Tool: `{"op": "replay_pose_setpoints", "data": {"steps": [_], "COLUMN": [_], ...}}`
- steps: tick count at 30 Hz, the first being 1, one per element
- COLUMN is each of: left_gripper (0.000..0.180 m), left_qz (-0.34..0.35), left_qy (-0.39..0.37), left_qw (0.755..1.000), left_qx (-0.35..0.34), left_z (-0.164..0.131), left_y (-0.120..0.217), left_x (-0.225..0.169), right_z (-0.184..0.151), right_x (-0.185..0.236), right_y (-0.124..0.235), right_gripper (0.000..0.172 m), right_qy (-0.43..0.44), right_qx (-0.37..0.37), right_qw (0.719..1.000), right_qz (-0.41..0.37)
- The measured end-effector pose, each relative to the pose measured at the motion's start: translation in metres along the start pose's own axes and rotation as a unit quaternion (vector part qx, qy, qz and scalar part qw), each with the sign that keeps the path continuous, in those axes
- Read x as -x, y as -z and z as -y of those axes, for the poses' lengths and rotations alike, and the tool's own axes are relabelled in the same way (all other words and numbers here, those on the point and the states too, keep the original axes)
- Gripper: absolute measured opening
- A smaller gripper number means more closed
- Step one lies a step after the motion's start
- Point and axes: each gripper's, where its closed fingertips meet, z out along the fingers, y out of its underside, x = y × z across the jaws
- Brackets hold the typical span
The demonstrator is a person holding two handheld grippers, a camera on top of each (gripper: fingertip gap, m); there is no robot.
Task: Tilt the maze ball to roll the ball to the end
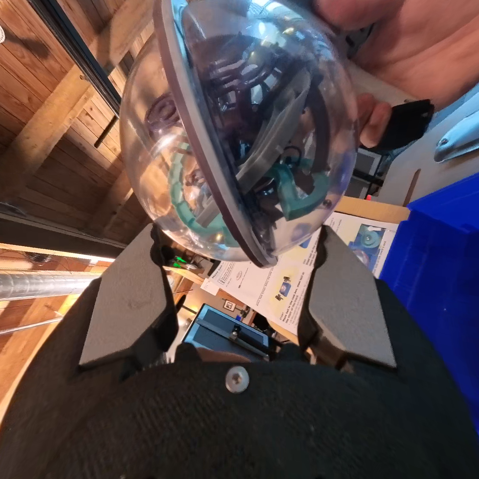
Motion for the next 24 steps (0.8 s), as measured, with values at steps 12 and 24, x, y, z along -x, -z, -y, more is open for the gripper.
{"op": "replay_pose_setpoints", "data": {"steps": [12,24], "left_gripper": [0.117,0.118], "left_qz": [0.043,0.064], "left_qy": [-0.070,-0.076], "left_qw": [0.997,0.995], "left_qx": [0.001,-0.031], "left_z": [-0.002,0.006], "left_y": [-0.002,0.002], "left_x": [0.002,0.006], "right_z": [-0.002,0.002], "right_x": [0.008,0.023], "right_y": [-0.005,-0.008], "right_gripper": [0.151,0.151], "right_qy": [0.067,0.091], "right_qx": [0.000,-0.007], "right_qw": [0.998,0.996], "right_qz": [0.003,0.016]}}
